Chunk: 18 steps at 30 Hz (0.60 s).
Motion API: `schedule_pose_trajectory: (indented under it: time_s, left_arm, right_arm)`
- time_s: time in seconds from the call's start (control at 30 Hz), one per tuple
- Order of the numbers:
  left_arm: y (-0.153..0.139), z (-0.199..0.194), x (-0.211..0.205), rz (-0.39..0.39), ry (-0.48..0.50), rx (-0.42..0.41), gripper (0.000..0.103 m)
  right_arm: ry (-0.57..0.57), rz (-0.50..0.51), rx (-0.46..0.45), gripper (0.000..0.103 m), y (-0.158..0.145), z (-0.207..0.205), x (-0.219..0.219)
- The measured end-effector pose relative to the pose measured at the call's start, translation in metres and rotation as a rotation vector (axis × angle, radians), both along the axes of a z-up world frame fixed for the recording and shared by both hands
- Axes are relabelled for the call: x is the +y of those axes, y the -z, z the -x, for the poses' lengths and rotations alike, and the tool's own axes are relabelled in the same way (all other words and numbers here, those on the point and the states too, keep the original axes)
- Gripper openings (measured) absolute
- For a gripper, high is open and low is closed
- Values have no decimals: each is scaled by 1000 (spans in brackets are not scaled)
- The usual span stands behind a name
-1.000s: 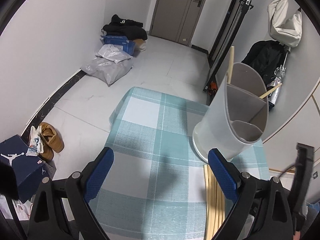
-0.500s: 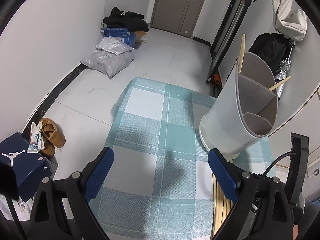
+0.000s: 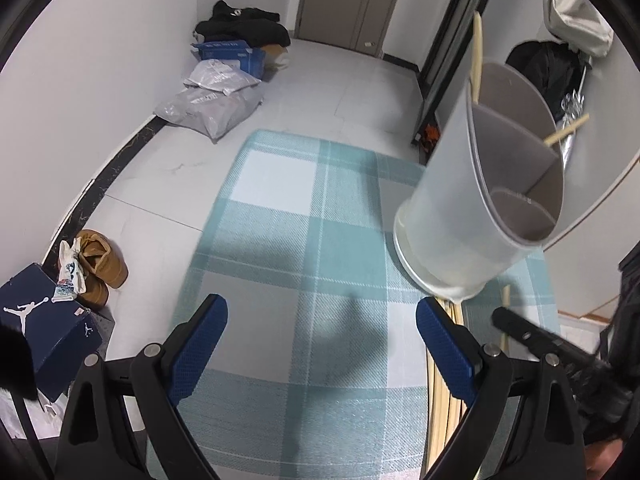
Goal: Organize utensils
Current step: 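Lift the chopstick with the right gripper and carry it over the holder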
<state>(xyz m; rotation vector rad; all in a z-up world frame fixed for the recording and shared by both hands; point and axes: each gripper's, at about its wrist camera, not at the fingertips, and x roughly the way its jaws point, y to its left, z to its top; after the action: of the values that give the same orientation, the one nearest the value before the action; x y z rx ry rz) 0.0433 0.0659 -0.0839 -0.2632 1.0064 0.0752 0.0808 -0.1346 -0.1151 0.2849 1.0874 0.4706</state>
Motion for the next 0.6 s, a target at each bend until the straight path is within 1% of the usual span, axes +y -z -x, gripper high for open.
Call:
schedule_pose_trajectory:
  time_s: [0.13, 0.3, 0.37, 0.43, 0.5, 0.6]
  left_arm:
    - [10, -3, -13, 2, 56, 41, 94]
    - [21, -6, -32, -36, 127, 94, 94]
    - [26, -7, -36, -51, 141, 116, 94]
    - [29, -8, -38, -51, 150, 132, 94]
    - [32, -10, -38, -60, 144, 147, 94]
    - [36, -13, -42, -78, 148, 167, 94]
  right_arm:
    - [36, -60, 2, 5, -7, 2, -16]
    - [102, -194, 6, 5, -14, 4, -43]
    - [111, -204, -1, 5, -17, 4, -48]
    - [113, -219, -8, 5, -19, 2, -54]
    - [113, -224, -12, 5, -19, 1, -58]
    - [102, -215, -26, 5, -23, 5, -59]
